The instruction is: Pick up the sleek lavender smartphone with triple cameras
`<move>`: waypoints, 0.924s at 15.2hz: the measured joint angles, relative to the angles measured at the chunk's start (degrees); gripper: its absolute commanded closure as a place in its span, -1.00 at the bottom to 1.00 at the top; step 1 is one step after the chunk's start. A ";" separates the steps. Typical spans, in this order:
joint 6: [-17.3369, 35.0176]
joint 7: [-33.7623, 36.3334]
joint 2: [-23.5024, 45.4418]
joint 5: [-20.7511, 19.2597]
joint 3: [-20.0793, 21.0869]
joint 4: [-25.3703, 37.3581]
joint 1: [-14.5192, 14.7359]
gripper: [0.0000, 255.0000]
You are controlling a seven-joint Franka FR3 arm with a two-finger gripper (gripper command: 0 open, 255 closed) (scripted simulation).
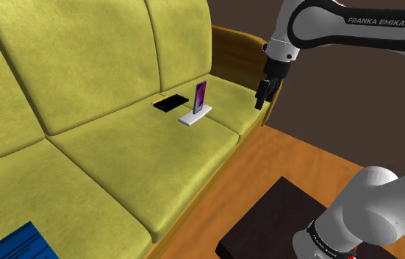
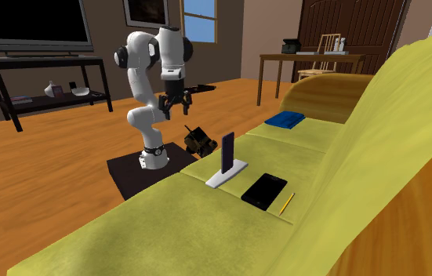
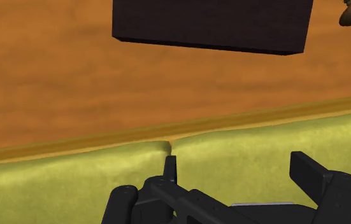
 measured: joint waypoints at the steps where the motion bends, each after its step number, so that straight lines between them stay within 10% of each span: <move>1: 0.06 -0.97 2.11 0.05 -0.19 2.11 0.28 -1.00; 14: 0.97 -12.49 31.22 1.98 -0.60 31.40 2.86 -1.00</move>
